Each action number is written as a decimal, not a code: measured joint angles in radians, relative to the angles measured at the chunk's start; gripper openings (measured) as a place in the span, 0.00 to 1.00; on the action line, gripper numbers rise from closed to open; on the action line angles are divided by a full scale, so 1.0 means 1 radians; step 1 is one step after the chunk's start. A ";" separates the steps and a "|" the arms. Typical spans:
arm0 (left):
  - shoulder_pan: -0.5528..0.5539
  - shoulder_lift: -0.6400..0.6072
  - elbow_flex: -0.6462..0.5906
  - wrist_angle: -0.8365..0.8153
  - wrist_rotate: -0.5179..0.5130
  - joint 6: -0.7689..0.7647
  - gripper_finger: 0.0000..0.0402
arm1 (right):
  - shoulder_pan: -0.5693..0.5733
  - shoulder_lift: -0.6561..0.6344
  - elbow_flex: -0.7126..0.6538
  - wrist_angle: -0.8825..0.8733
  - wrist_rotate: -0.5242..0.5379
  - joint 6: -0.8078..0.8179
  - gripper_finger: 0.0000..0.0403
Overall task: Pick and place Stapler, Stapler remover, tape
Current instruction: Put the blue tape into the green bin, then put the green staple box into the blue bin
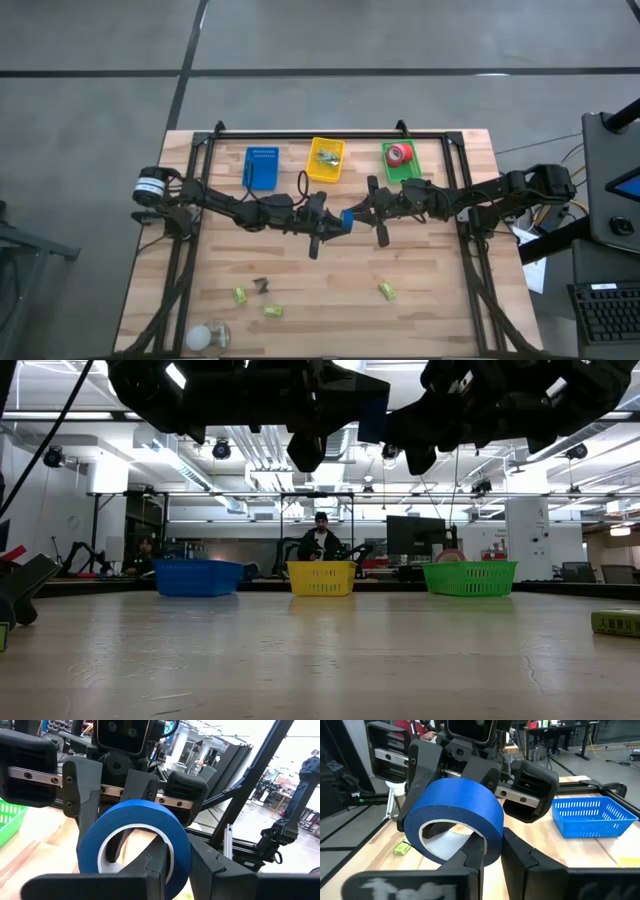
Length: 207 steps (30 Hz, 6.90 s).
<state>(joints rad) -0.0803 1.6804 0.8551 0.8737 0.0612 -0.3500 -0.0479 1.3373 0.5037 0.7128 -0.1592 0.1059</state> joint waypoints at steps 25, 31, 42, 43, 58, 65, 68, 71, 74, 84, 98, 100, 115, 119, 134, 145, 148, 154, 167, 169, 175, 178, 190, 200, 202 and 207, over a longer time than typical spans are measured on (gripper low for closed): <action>0.042 -0.002 -0.008 -0.090 -0.085 0.009 0.54 | -0.017 -0.222 -0.003 -0.457 0.205 0.082 0.10; 0.063 -0.002 -0.009 -0.145 -0.105 -0.030 0.53 | -0.016 -0.322 -0.003 -0.686 0.439 0.116 0.10; 0.058 -0.002 -0.009 -0.158 -0.109 -0.064 0.53 | -0.088 -0.431 -0.004 -0.957 1.021 0.231 0.11; 0.058 -0.002 -0.009 -0.158 -0.109 -0.065 0.53 | -0.111 -0.425 -0.004 -0.958 1.019 0.231 0.11; 0.053 -0.002 -0.009 -0.157 -0.112 -0.077 0.53 | -0.453 -0.180 -0.019 -0.865 0.829 0.057 0.11; 0.053 -0.002 -0.009 -0.180 -0.112 -0.086 0.53 | -0.457 -0.090 -0.019 -0.840 0.747 0.040 0.13; 0.053 -0.002 -0.009 -0.198 -0.112 -0.097 0.53 | -0.457 -0.062 -0.019 -0.840 0.741 0.041 0.15; 0.053 -0.002 -0.009 -0.215 -0.112 -0.098 0.53 | -0.457 -0.050 -0.019 -0.835 0.741 0.051 0.17; 0.053 -0.002 -0.009 -0.219 -0.112 -0.098 0.53 | -0.456 -0.055 -0.019 -0.832 0.741 0.066 0.21; 0.052 -0.002 -0.006 -0.218 -0.112 -0.096 0.53 | -0.453 -0.088 -0.019 -0.833 0.682 0.078 0.44; 0.052 -0.002 -0.006 -0.223 -0.124 -0.085 0.53 | -0.437 -0.146 -0.018 -0.875 0.631 0.134 0.66; 0.052 -0.002 -0.006 -0.224 -0.124 -0.085 0.53 | -0.452 -0.165 -0.017 -0.893 0.531 0.153 0.67; 0.051 -0.002 -0.009 -0.247 -0.136 -0.098 0.53 | -0.350 -0.401 -0.046 -0.970 0.022 0.264 0.62; 0.050 -0.002 -0.009 -0.233 -0.144 -0.104 0.53 | -0.219 -0.417 -0.086 -0.971 -0.098 0.422 0.61; 0.012 -0.001 0.000 -0.177 -0.222 -0.097 0.53 | 0.343 -0.352 -0.055 -0.946 0.092 0.938 0.60; 0.014 -0.001 0.019 -0.174 -0.216 -0.097 0.53 | 0.504 -0.047 0.099 -0.950 0.116 1.049 0.66; 0.015 -0.001 0.034 -0.169 -0.216 -0.089 0.53 | 0.549 0.034 0.155 -0.988 0.111 1.085 0.64; 0.014 -0.001 0.051 -0.170 -0.216 -0.066 0.53 | 0.606 0.169 0.251 -1.000 0.126 1.107 0.63; 0.014 -0.001 0.072 -0.174 -0.216 -0.029 0.53 | 0.631 0.341 0.383 -1.235 0.185 1.094 0.58; 0.014 -0.001 0.072 -0.174 -0.216 -0.028 0.53 | 0.639 0.349 0.393 -1.260 0.185 1.091 0.58; 0.014 -0.001 0.072 -0.184 -0.216 -0.028 0.53 | 0.682 0.358 0.395 -1.312 0.179 1.043 0.56; 0.014 -0.001 0.072 -0.191 -0.216 -0.029 0.53 | 0.697 0.356 0.393 -1.318 0.187 1.048 0.55; 0.014 -0.001 0.071 -0.194 -0.216 -0.025 0.53 | 0.709 0.360 0.391 -1.328 0.197 1.004 0.37; 0.014 -0.001 0.071 -0.194 -0.216 -0.024 0.53 | 0.712 0.356 0.389 -1.324 0.295 0.879 0.26; 0.014 -0.001 0.072 -0.194 -0.216 -0.025 0.53 | 0.711 0.351 0.388 -1.318 0.330 0.856 0.28; 0.014 -0.001 0.072 -0.194 -0.216 -0.055 0.53 | 0.704 0.310 0.387 -1.329 0.457 0.794 0.29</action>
<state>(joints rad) -0.0658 1.6794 0.9276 0.6796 -0.1548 -0.4051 0.6559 1.6472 0.8906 -0.6164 0.2977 0.8998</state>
